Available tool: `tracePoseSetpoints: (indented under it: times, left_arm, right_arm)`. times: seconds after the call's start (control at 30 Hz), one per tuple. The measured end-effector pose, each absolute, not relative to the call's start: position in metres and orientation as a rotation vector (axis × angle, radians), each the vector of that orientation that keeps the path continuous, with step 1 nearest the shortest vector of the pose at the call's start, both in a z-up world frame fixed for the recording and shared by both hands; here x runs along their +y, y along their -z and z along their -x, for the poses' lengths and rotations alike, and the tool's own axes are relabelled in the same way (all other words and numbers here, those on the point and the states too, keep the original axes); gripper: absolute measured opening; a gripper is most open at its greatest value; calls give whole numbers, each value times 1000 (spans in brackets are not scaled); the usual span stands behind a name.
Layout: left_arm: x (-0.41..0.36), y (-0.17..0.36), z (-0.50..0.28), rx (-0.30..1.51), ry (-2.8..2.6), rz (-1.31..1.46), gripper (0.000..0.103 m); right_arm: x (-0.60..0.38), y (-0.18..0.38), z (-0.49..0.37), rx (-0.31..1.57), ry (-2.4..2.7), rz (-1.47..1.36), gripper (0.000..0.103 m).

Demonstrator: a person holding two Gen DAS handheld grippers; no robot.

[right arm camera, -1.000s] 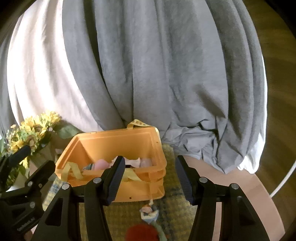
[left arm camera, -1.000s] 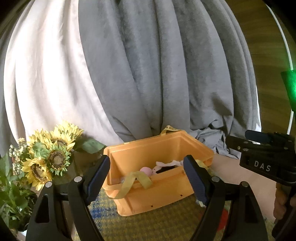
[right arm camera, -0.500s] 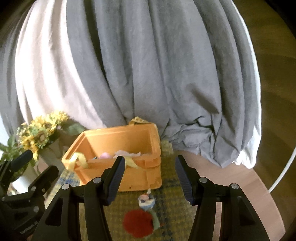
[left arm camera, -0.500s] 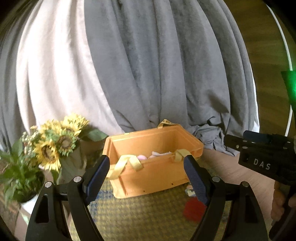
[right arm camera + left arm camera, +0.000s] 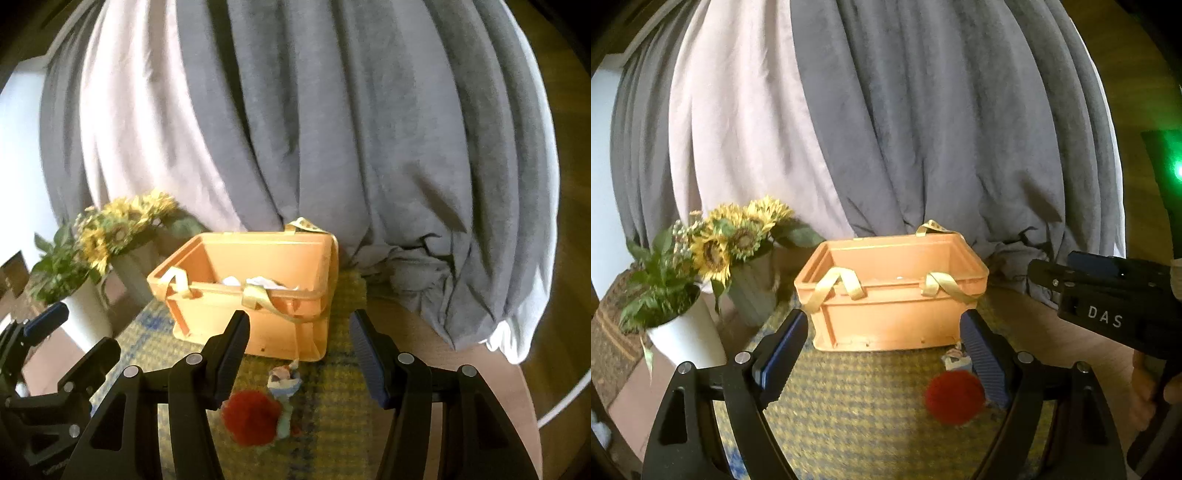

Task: Organize soft objects
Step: 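Move both tools back toward the red pompom and the cloth doll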

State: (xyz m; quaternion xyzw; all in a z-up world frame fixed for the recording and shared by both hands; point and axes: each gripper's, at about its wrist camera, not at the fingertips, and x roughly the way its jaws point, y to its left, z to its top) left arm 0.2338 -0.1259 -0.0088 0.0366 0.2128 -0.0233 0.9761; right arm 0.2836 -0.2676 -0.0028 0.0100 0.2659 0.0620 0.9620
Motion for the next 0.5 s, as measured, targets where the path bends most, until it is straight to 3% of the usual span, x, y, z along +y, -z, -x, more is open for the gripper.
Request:
tracePoseSetpoints:
  times: [0.5]
  left_arm:
    - [-159, 51, -229, 508, -25, -47, 85]
  right_arm:
    - [-288, 38, -299, 571, -303, 41, 57]
